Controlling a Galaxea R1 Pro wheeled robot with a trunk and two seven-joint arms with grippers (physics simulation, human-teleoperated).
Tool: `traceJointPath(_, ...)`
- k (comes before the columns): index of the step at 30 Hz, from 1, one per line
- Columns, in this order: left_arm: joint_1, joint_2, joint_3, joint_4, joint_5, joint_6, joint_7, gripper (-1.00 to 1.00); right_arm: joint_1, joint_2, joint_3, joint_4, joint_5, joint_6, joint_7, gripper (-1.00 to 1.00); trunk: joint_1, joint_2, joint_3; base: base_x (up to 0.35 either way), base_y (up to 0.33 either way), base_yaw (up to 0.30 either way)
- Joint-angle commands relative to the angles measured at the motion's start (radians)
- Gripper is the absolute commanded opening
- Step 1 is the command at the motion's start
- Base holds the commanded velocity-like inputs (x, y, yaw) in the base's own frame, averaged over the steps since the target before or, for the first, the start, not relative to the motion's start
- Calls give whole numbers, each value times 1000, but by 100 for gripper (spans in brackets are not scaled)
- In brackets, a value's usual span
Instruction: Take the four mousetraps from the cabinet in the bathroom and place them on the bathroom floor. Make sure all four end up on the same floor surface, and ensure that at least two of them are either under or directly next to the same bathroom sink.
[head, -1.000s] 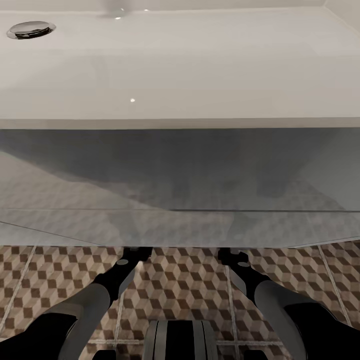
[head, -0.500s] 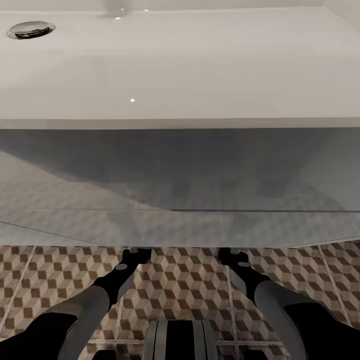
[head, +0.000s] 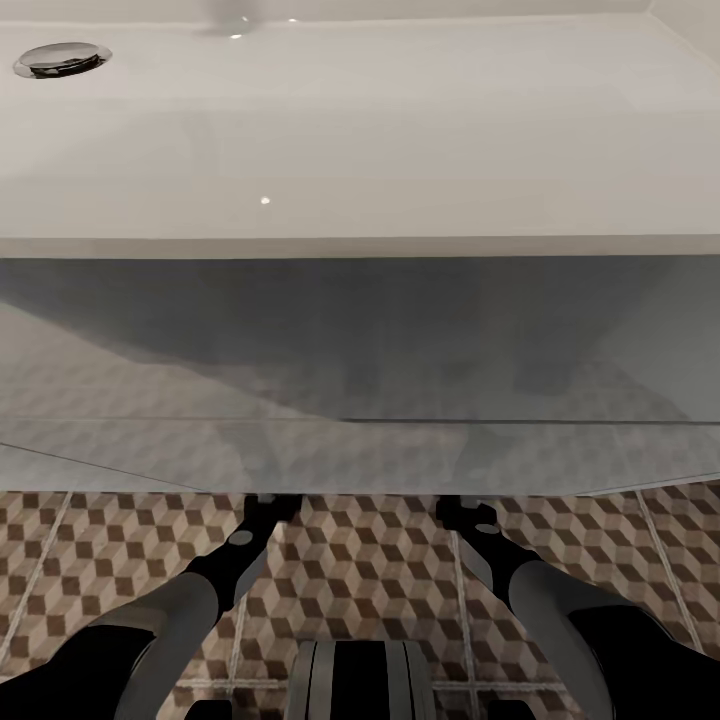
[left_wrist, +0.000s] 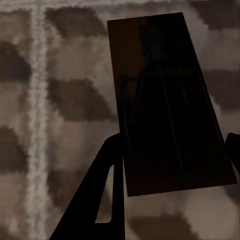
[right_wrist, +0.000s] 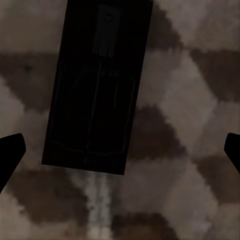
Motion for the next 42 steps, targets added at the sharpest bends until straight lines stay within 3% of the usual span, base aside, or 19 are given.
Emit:
traceJointPath(1,-1,0,-9,1,-6,-10,12,-100,-1,0,9,1,-9,-4,-4,100,0,0,-1,0,0,0)
traceJointPath(10,-1,-1,-12,4,-9,-56,18,-100,-1,0,9,1,-9,-5,-4,100,0,0,-1,0,0,0)
traceJointPath(42,0,0,-15,56,-9,-63,18,-100,-1,-1,9,0,-9,-9,-3,100,0,0,-1,0,0,0)
